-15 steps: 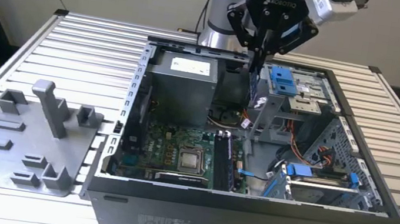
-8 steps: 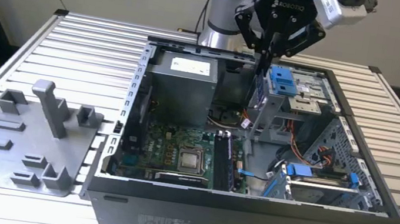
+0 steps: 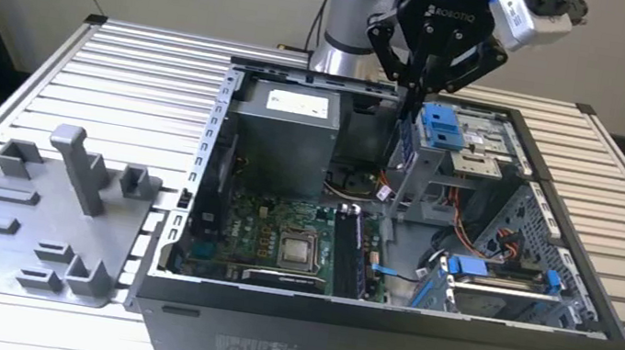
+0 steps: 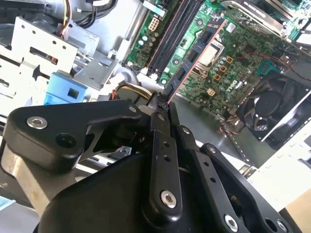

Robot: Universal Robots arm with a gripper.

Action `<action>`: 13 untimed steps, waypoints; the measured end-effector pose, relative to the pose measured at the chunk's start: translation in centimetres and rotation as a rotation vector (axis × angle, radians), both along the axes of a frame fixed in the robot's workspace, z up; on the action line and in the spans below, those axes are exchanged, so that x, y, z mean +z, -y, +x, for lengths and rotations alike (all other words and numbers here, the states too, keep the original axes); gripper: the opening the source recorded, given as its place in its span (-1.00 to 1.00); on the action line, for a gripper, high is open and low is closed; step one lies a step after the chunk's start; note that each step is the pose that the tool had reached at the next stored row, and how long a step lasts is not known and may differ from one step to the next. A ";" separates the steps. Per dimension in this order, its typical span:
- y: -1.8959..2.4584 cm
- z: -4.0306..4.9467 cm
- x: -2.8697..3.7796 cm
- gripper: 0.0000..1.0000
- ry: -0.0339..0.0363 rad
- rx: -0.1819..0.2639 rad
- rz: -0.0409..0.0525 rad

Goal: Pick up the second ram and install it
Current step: 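Insert the second ram into the second slot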

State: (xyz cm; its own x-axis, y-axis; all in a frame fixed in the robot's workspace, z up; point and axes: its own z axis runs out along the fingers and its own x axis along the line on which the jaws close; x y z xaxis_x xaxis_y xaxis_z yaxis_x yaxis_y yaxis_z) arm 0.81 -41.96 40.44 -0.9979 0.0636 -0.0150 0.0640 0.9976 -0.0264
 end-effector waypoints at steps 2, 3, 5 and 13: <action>0.00 0.00 0.00 -0.72 0.0000 0.000 0.0000; 0.00 0.00 0.00 -0.72 0.0000 0.000 0.0000; 0.00 0.00 -0.03 -0.72 0.0000 0.000 -0.0001; 0.00 0.00 -0.62 -0.72 -0.0004 0.000 -0.0009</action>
